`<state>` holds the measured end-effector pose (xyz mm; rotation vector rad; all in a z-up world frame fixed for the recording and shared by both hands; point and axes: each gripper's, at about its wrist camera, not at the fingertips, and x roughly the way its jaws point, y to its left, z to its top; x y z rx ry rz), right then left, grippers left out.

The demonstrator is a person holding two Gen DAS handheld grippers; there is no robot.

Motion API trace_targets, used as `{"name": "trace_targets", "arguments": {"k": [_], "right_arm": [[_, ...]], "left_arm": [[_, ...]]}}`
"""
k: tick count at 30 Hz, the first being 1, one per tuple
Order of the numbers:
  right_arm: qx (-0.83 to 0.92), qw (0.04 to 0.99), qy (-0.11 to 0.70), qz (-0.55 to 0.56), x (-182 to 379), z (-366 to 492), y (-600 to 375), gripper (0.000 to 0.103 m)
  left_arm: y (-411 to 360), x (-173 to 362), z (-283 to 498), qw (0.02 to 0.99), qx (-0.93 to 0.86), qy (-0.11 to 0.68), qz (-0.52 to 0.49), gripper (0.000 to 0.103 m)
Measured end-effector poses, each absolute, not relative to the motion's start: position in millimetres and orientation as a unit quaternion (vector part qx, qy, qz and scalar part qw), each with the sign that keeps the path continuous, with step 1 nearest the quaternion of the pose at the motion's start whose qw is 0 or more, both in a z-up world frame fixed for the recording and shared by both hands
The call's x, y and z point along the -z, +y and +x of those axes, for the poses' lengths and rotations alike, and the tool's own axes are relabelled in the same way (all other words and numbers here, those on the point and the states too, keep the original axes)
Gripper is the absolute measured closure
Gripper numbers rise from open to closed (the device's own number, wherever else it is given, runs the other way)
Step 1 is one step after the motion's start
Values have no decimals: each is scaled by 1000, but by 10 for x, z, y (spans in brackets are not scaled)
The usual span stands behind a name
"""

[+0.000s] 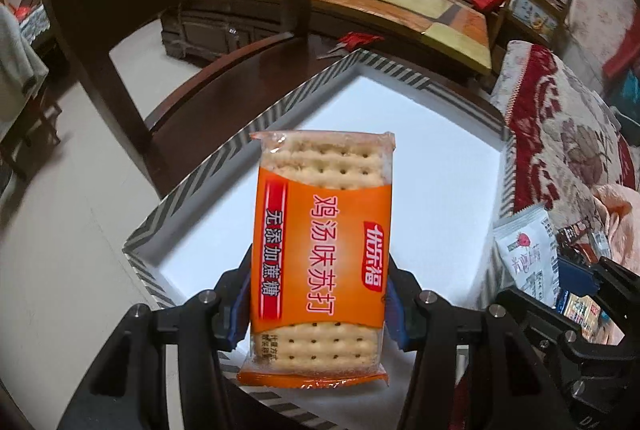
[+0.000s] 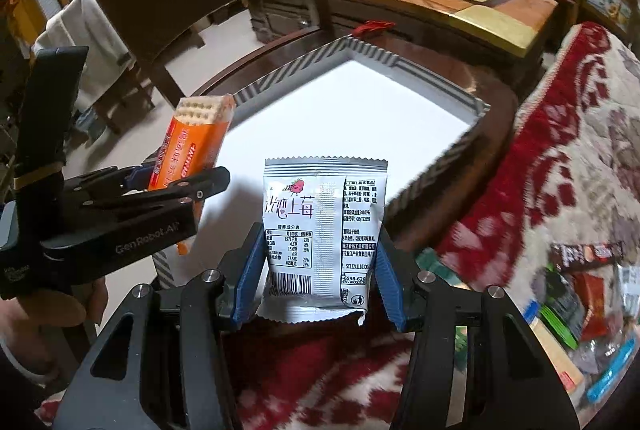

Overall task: Organize snacks
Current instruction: 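Carry both packs to the white tray and open both grippers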

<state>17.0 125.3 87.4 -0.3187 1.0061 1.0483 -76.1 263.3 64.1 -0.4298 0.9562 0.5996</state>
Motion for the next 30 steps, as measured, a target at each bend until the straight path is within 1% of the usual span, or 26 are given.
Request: {"name": "trace_targets", "arguments": {"k": [12, 14, 17, 19, 21, 25, 27, 29, 30], "right_arm": [[-485, 714, 473, -175, -657, 196, 1681, 52], [-484, 711, 478, -180, -610, 195, 1737, 52], [-483, 708, 481, -185, -563, 211, 1803, 52], [-480, 707, 484, -189, -521, 225, 1812, 52], [-480, 704, 488, -189, -489, 236, 1814, 52], [-481, 702, 491, -186, -472, 249, 1848, 51], [-485, 700, 493, -180, -486, 254, 1826, 49], [-492, 700, 491, -161, -542, 252, 1757, 41], [-495, 702, 489, -153, -570, 249, 1722, 39]], "left_arm": [[2785, -385, -727, 798, -285, 477, -231, 46], [2803, -375, -729, 796, -288, 478, -234, 44], [2842, -359, -746, 793, -293, 478, -238, 41], [2855, -347, -744, 790, -298, 479, -239, 33], [2881, -332, -763, 788, -302, 478, -244, 28], [2913, -317, -777, 785, -303, 479, -250, 26], [2892, -336, -754, 786, -302, 479, -247, 25], [2860, -373, -756, 789, -306, 475, -240, 25], [2847, -391, -762, 791, -308, 473, -237, 25]]}}
